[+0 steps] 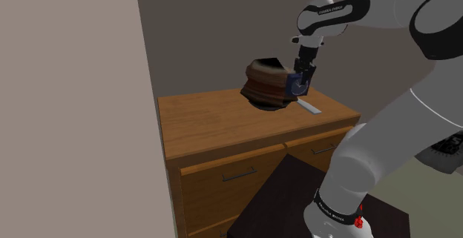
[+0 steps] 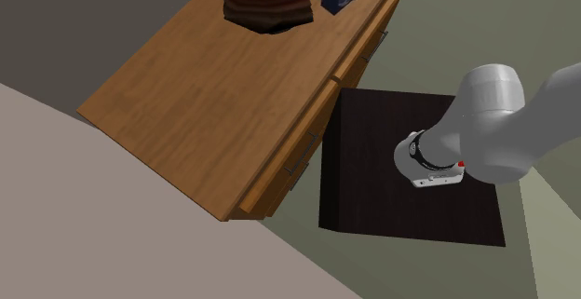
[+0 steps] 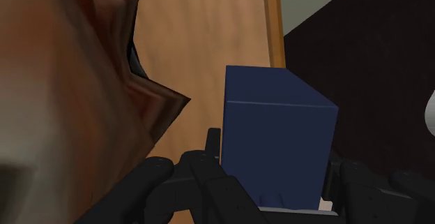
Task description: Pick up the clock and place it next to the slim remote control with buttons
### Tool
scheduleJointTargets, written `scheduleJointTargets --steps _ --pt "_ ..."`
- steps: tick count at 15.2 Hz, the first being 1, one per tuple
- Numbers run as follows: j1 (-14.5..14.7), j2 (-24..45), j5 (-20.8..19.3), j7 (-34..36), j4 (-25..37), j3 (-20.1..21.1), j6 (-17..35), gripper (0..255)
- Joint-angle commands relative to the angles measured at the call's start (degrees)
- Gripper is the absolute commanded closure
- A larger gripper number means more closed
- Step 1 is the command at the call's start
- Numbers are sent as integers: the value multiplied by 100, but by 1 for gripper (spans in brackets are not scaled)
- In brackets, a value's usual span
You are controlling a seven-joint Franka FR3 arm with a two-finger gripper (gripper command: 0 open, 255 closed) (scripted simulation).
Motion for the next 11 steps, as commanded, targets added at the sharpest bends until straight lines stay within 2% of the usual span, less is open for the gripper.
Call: scheduleJointTargets --steps 1,7,11 --pt "-86 35 -49 -315 91 -227 -17 255" --pt "-224 388 -5 -1281 538 -987 -24 255" --pt "-235 828 224 -2033 958 -1605 -15 255"
